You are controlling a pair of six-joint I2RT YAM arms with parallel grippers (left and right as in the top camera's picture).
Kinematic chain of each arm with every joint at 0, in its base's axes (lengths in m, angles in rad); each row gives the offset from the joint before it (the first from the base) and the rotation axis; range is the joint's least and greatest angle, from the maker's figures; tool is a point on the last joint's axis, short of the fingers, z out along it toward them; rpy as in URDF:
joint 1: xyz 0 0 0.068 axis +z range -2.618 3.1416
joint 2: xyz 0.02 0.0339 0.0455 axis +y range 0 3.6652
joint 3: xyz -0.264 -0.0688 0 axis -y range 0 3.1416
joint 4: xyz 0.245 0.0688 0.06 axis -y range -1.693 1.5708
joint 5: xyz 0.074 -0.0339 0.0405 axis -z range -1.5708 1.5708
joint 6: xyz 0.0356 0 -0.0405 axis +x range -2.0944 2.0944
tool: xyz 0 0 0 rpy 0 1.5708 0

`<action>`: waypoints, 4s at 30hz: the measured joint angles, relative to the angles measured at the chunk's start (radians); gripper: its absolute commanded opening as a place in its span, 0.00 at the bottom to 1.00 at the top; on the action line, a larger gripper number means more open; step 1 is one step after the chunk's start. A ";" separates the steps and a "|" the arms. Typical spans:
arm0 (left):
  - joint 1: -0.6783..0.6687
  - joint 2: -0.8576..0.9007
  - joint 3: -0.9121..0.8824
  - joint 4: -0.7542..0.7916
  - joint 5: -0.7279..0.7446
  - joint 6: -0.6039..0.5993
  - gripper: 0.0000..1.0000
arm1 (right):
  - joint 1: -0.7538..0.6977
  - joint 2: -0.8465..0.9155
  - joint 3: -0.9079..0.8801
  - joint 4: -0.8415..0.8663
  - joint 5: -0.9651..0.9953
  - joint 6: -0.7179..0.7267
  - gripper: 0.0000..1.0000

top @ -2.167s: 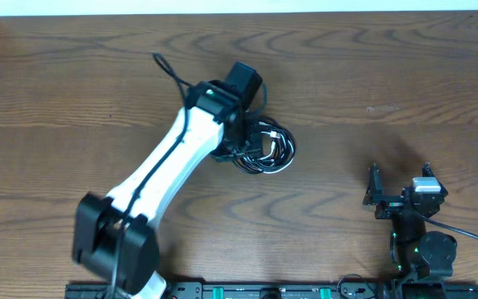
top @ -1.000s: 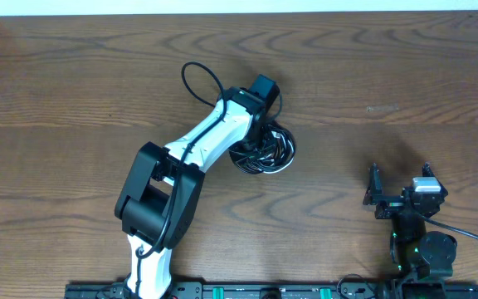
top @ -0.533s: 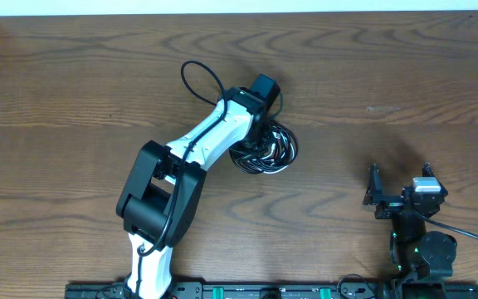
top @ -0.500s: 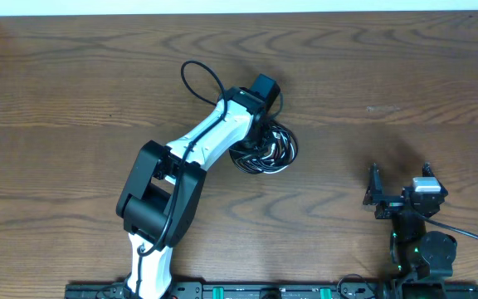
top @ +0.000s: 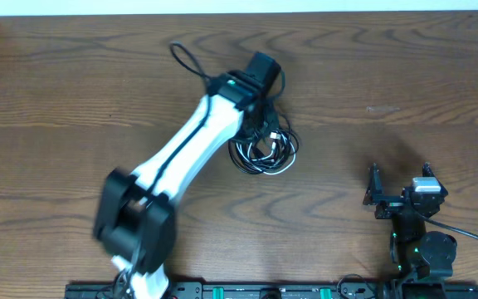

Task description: Untangle cables

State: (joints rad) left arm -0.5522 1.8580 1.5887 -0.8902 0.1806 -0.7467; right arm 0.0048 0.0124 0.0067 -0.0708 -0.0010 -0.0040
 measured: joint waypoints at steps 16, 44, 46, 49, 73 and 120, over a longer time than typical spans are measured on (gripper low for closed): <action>-0.002 -0.224 0.022 0.030 -0.034 0.019 0.08 | 0.000 0.000 0.000 0.000 0.000 0.000 0.99; -0.050 0.109 -0.012 0.070 -0.049 0.004 0.74 | 0.000 0.000 0.000 0.000 0.000 0.000 0.99; -0.050 0.115 -0.012 0.092 -0.049 -0.022 0.63 | 0.000 0.000 0.000 0.000 0.000 0.000 0.99; -0.050 0.115 -0.012 0.114 -0.049 -0.063 0.42 | 0.000 0.000 0.000 0.000 0.000 0.000 0.99; -0.071 -0.211 0.156 0.194 -0.050 0.013 0.08 | 0.000 0.000 0.000 0.000 0.000 0.000 0.99; 0.272 -0.280 0.167 -0.367 -0.353 0.066 0.53 | 0.000 0.000 0.000 0.000 0.000 0.000 0.99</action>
State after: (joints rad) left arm -0.2798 1.5776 1.7561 -1.2572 -0.1726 -0.6804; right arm 0.0048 0.0124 0.0067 -0.0708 -0.0013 -0.0040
